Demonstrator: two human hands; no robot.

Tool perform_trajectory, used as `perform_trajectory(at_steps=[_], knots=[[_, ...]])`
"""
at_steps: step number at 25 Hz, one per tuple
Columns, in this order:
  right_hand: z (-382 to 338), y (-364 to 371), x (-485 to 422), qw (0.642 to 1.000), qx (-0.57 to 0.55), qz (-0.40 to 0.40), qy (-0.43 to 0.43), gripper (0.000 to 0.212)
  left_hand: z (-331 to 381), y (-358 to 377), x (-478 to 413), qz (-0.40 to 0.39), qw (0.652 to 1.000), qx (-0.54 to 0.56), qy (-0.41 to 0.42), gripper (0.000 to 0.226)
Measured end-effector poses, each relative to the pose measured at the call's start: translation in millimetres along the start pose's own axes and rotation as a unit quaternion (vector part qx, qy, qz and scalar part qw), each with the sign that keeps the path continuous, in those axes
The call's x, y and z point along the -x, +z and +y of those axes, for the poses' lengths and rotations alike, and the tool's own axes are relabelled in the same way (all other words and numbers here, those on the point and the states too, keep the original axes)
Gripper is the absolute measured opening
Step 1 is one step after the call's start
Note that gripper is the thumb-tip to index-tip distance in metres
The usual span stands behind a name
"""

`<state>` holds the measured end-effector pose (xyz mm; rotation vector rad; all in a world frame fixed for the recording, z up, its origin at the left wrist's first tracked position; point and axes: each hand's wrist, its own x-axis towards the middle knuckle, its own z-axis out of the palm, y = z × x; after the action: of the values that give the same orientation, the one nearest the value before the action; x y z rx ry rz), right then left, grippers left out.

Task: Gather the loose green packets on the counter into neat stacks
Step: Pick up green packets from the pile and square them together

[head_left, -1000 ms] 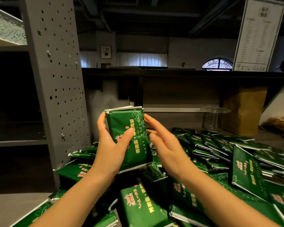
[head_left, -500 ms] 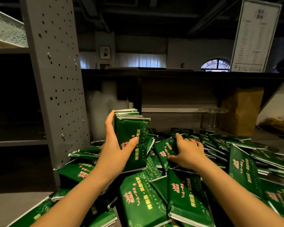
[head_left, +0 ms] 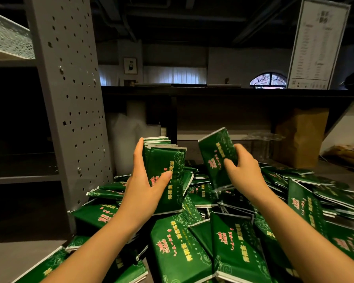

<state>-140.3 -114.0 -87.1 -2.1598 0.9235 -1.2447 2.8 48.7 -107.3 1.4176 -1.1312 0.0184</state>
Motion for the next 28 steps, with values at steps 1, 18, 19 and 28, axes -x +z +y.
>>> perform_trajectory(at_steps=[1, 18, 19, 28], knots=[[-5.7, -0.4, 2.5, 0.995, -0.095, 0.008, -0.014, 0.016, 0.7, 0.2, -0.1, 0.005, 1.000, 0.005, 0.000, 0.086], [-60.1, 46.1, 70.4, 0.918, -0.350, -0.174, -0.070, 0.046, 16.1, 4.2, -1.4, 0.043, 0.954, 0.278, -0.100, 0.049], [-59.4, 46.9, 71.7, 0.918, -0.345, -0.184, -0.071, 0.051, 17.9, 5.4, 0.6, 0.029, 0.957, 0.272, -0.097, 0.051], [-46.7, 33.4, 42.3, 0.894, -0.328, -0.304, -0.033, 0.052, 14.0, 2.9, 0.0, 0.043, 0.969, 0.229, -0.085, 0.066]])
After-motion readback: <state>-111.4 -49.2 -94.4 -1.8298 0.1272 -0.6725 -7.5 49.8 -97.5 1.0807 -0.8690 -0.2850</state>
